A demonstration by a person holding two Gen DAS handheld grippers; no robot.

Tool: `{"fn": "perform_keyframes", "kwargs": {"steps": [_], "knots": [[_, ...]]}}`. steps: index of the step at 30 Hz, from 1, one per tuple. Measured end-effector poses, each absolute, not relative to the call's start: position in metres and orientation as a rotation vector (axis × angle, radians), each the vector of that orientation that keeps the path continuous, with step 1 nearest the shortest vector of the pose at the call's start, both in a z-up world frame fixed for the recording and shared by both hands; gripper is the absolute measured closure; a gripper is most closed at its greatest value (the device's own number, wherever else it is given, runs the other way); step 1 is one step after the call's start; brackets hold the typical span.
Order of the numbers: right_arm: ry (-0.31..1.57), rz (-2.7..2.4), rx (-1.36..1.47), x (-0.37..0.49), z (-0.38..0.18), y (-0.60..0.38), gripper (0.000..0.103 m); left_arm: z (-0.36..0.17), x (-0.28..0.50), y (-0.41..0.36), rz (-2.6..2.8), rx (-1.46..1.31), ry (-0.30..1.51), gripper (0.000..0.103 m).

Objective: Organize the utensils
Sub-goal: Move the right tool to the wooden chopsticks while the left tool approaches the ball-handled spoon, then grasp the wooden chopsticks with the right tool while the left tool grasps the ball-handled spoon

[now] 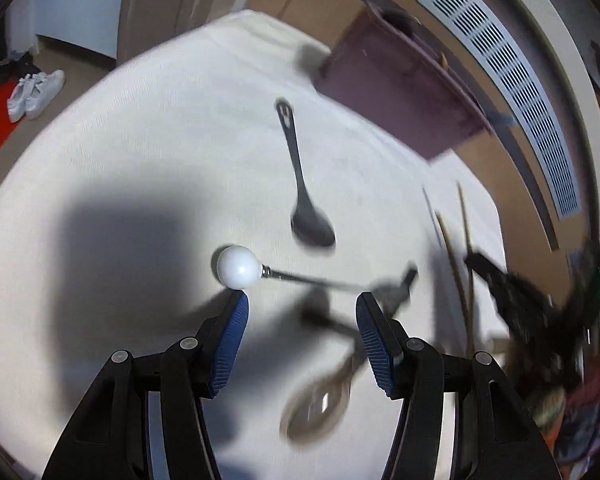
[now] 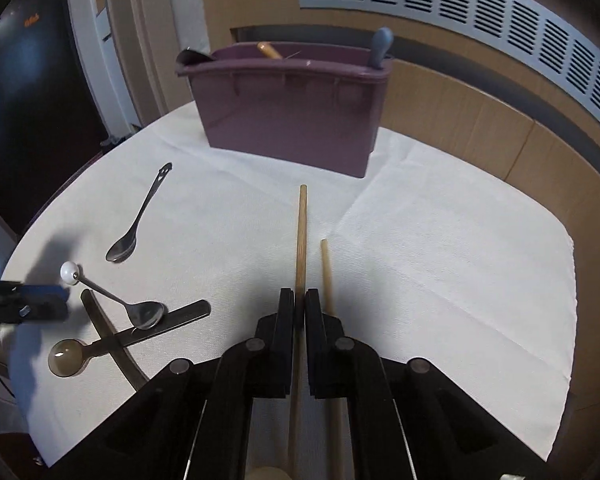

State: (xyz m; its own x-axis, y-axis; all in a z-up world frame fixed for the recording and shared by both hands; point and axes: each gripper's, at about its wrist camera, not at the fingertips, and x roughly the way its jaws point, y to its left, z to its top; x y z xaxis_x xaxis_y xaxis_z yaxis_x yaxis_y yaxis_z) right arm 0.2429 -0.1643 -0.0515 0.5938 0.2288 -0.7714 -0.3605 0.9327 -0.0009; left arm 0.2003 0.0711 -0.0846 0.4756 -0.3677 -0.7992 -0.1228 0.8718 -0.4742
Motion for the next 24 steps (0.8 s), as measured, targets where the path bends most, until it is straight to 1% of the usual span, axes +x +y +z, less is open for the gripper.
{"fn": "perform_keyframes", "kwargs": {"steps": [6, 11, 13, 16, 20, 23, 24], "knots": [[0.839, 0.334, -0.184, 0.24, -0.052, -0.163, 0.098, -0.083, 0.238, 0.066, -0.042, -0.491, 0.984, 0.046], [0.822, 0.329, -0.185, 0.243, -0.053, -0.161, 0.098, -0.084, 0.259, 0.057, -0.014, -0.323, 0.909, 0.046], [0.795, 0.327, -0.198, 0.24, -0.051, -0.162, 0.098, -0.085, 0.259, 0.059, -0.014, -0.282, 0.892, 0.048], [0.766, 0.331, -0.211, 0.238, -0.05, -0.163, 0.098, -0.085, 0.249, 0.067, 0.009, -0.311, 0.908, 0.053], [0.793, 0.401, -0.199, 0.241, -0.051, -0.161, 0.098, -0.084, 0.236, 0.066, 0.031, -0.361, 0.935, 0.053], [0.808, 0.462, -0.158, 0.242, -0.048, -0.165, 0.097, -0.085, 0.242, 0.066, 0.051, -0.399, 0.942, 0.054], [0.809, 0.47, -0.147, 0.242, -0.048, -0.166, 0.097, -0.084, 0.244, 0.067, 0.056, -0.414, 0.945, 0.056]]}}
